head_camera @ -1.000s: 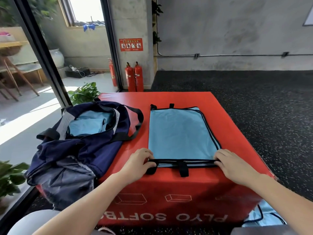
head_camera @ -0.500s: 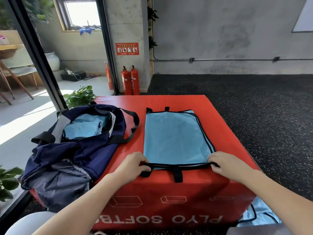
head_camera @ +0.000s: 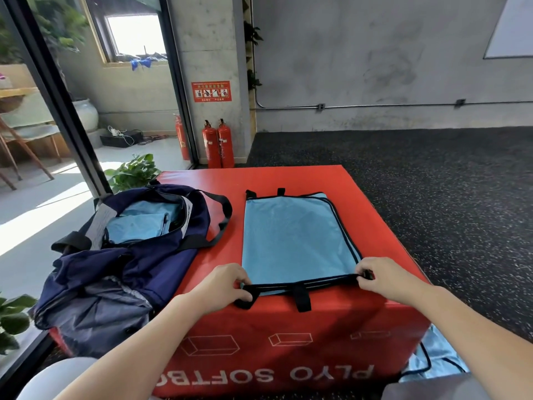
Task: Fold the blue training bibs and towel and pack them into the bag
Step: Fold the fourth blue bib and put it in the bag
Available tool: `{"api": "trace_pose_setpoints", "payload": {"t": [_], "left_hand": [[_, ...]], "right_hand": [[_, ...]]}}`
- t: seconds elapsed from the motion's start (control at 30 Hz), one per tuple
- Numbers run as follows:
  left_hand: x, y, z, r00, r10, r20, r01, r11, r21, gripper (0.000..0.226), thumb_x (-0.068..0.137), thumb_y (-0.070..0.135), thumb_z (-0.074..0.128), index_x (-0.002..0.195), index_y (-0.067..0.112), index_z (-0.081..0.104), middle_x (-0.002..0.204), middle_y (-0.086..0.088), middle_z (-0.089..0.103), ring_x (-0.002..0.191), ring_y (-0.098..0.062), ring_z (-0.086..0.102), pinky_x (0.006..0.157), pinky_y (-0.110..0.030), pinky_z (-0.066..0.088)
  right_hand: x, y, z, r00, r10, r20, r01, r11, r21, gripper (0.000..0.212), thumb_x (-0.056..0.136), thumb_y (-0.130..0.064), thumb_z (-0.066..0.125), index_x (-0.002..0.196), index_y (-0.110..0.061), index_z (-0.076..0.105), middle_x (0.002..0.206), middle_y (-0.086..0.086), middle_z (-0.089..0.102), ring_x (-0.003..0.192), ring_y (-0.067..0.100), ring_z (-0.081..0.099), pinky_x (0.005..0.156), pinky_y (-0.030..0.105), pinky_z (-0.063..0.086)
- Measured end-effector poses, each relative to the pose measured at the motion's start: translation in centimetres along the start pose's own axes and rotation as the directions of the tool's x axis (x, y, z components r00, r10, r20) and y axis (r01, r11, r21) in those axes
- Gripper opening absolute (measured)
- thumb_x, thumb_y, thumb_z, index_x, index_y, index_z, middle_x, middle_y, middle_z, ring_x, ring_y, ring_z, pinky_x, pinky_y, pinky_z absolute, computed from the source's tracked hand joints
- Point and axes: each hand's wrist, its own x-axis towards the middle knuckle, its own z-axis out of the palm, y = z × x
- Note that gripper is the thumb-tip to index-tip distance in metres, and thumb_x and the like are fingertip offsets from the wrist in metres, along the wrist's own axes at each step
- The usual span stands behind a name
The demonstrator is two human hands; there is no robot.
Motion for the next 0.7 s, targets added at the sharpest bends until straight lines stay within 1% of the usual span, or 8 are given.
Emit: {"api": "trace_pose_setpoints", "payload": {"t": [0.2,0.3,0.37,0.43,0.5,0.57,0.63,0.7], "left_hand": [[-0.4,0.8,-0.1,1.0,-0.019,-0.011,0.02,0.999,0.043,0.023,0.08,0.03,0.081,0.07,0.036,0.061,0.098,0.011,0.058,0.085,-0.003,0.053,0.073,-0.01,0.038],[-0.7,0.9,-0.5,0.998,-0.04,-0.05,0.04,0.999,-0.002,0.013,0.084,0.03,0.079,0.085,0.025,0.066,0.111,0.014,0.06,0.098,-0.002,0.056,0.089,-0.015,0.041],[-0.9,0.9,-1.2,0.994,-0.057,-0.091,0.049,0.995,-0.089,0.014,0.084,0.027,0.078,0.085,0.026,0.064,0.117,0.018,0.062,0.107,0.001,0.058,0.099,-0.018,0.041],[-1.1,1.4,-2.2,0.991,-0.074,-0.11,0.049,0.975,-0.216,0.012,0.084,0.023,0.078,0.082,0.028,0.067,0.116,0.019,0.067,0.109,0.004,0.061,0.105,-0.023,0.042],[-1.4,1.9,-3.3,0.991,-0.103,-0.084,0.068,0.937,-0.343,0.006,0.084,0.022,0.077,0.082,0.026,0.073,0.103,0.011,0.075,0.1,-0.002,0.068,0.1,-0.026,0.047],[-1.7,2.4,-4.5,0.991,-0.122,-0.047,0.09,0.896,-0.435,0.009,0.08,0.03,0.078,0.083,0.023,0.073,0.09,-0.004,0.077,0.083,-0.012,0.07,0.09,-0.035,0.051],[-2.2,2.9,-5.4,0.994,-0.107,0.002,0.091,0.829,-0.552,0.019,0.073,0.033,0.079,0.081,0.017,0.071,0.087,-0.018,0.074,0.078,-0.018,0.068,0.083,-0.039,0.053],[-2.4,3.5,-6.1,0.996,-0.075,0.044,0.086,0.745,-0.661,0.014,0.074,0.022,0.079,0.079,0.014,0.07,0.082,-0.023,0.072,0.075,-0.022,0.068,0.071,-0.031,0.054]], "right_hand": [[-0.6,-0.5,-0.2,1.0,0.023,0.006,-0.023,0.998,0.054,0.009,0.076,-0.037,0.067,0.074,-0.028,0.067,0.082,-0.014,0.067,0.077,0.006,0.062,0.077,0.034,0.053],[-0.9,-1.7,-0.8,0.998,0.058,-0.02,-0.055,0.99,0.126,0.013,0.071,-0.03,0.07,0.071,-0.018,0.066,0.088,-0.02,0.07,0.078,0.004,0.063,0.077,0.029,0.052],[-0.9,-2.2,-1.1,0.995,0.094,-0.021,-0.088,0.976,0.198,0.014,0.07,-0.022,0.072,0.069,-0.011,0.063,0.095,-0.022,0.072,0.085,-0.002,0.065,0.081,0.026,0.05],[-0.8,-2.4,-1.5,0.992,0.124,-0.015,-0.115,0.951,0.288,0.014,0.068,-0.021,0.072,0.064,-0.013,0.06,0.092,-0.017,0.074,0.089,0.001,0.069,0.078,0.029,0.05],[-0.8,-2.9,-2.1,0.99,0.14,-0.015,-0.126,0.927,0.354,0.014,0.065,-0.024,0.069,0.061,-0.018,0.057,0.07,-0.006,0.071,0.07,0.011,0.066,0.062,0.029,0.045],[-1.1,-3.9,-2.9,0.992,0.129,-0.007,-0.114,0.9,0.421,0.013,0.067,-0.018,0.067,0.062,-0.017,0.054,0.052,-0.002,0.055,0.052,0.012,0.048,0.052,0.026,0.036],[-1.2,-4.3,-3.5,0.993,0.121,0.003,-0.107,0.865,0.49,0.016,0.071,-0.008,0.065,0.063,-0.014,0.053,0.05,-0.004,0.047,0.051,0.009,0.04,0.049,0.024,0.033],[-1.3,-4.4,-4.0,0.993,0.117,0.012,-0.105,0.837,0.537,0.022,0.076,-0.001,0.063,0.063,-0.014,0.051,0.053,-0.005,0.043,0.052,0.008,0.036,0.048,0.023,0.03]]}}
